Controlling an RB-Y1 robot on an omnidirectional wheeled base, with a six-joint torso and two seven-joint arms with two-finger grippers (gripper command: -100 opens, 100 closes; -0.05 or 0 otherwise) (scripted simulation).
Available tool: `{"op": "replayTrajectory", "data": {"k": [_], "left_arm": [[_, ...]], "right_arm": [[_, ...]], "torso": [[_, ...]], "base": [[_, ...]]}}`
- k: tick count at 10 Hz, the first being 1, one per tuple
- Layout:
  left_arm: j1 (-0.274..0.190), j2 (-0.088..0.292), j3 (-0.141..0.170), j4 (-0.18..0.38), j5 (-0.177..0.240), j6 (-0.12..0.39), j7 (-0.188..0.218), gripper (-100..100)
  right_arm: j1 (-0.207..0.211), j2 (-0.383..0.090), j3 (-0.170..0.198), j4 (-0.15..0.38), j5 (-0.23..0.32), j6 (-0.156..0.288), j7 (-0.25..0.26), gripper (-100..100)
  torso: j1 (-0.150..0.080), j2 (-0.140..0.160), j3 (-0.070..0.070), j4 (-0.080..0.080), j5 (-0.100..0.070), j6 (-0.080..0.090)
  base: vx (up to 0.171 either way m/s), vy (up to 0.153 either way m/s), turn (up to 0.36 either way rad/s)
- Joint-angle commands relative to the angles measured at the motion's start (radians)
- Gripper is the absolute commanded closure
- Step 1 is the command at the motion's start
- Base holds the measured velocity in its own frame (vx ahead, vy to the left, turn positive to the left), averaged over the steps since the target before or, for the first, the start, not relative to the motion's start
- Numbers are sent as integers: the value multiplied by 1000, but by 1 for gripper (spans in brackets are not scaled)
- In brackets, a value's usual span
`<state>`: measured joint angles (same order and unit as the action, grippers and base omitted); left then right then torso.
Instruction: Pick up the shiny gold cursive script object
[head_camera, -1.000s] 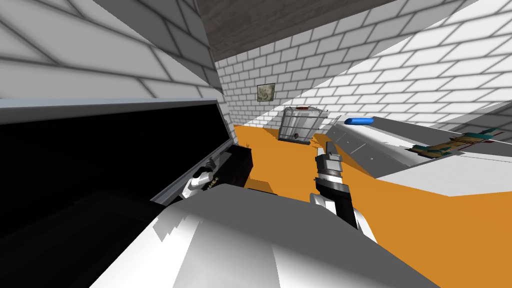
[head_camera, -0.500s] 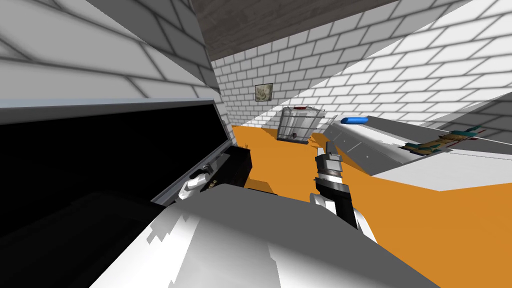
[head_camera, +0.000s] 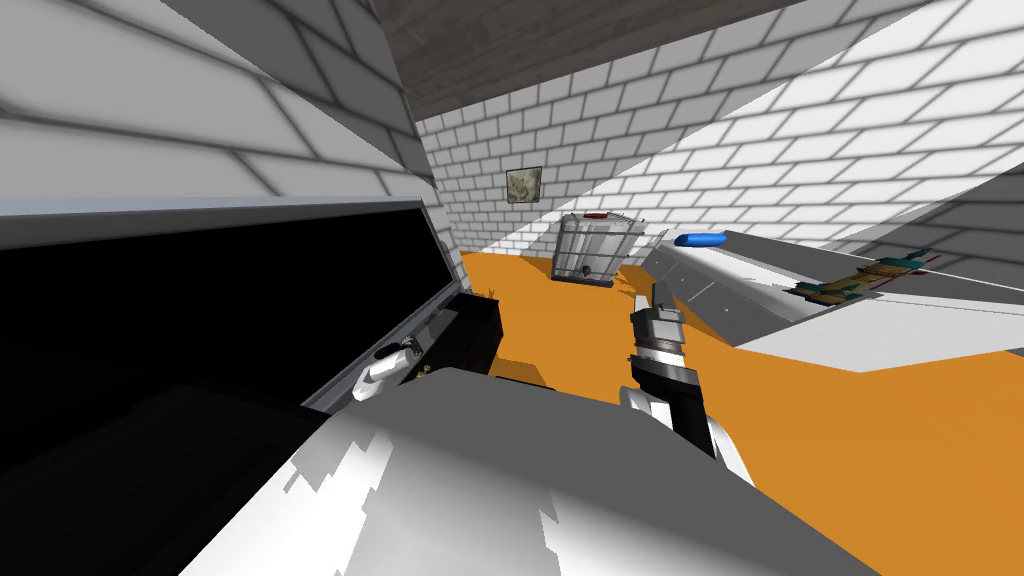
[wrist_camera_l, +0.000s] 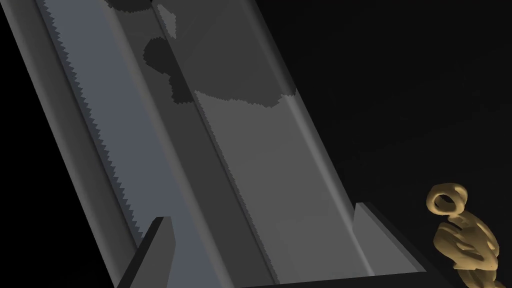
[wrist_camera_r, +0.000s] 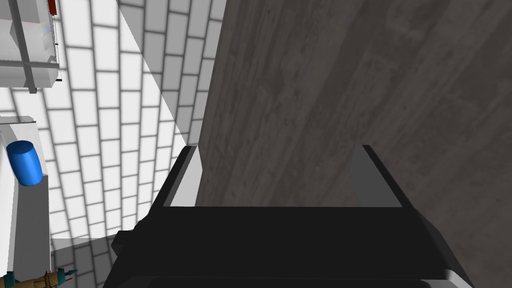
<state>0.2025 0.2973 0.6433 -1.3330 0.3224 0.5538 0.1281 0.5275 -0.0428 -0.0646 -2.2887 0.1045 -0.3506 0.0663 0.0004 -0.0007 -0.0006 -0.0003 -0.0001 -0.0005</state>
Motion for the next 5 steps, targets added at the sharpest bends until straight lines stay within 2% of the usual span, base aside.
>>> {"op": "replayTrajectory", "data": {"k": [1, 2, 3, 4, 5], "left_arm": [[-6, 1, 13, 29, 1, 33, 2, -100], [-19, 8, 38, 69, 7, 71, 6, -100], [-19, 8, 38, 76, 7, 79, 6, -100], [-32, 15, 63, 101, 12, 124, 9, -100], [-32, 15, 63, 122, 12, 124, 9, -100]], "right_arm": [[0, 0, 0, 0, 0, 0, 0, 0], [0, 0, 0, 0, 0, 0, 0, 0], [0, 0, 0, 0, 0, 0, 0, 0], [0, 0, 0, 0, 0, 0, 0, 0], [0, 0, 0, 0, 0, 0, 0, 0]], "torso": [[0, 0, 0, 0, 0, 0], [0, 0, 0, 0, 0, 0], [0, 0, 0, 0, 0, 0], [0, 0, 0, 0, 0, 0], [1, 0, 0, 0, 0, 0]], "base": [[19, 20, -37], [23, 27, -66], [20, 25, -29], [15, 28, -52], [12, 24, -31]]}}
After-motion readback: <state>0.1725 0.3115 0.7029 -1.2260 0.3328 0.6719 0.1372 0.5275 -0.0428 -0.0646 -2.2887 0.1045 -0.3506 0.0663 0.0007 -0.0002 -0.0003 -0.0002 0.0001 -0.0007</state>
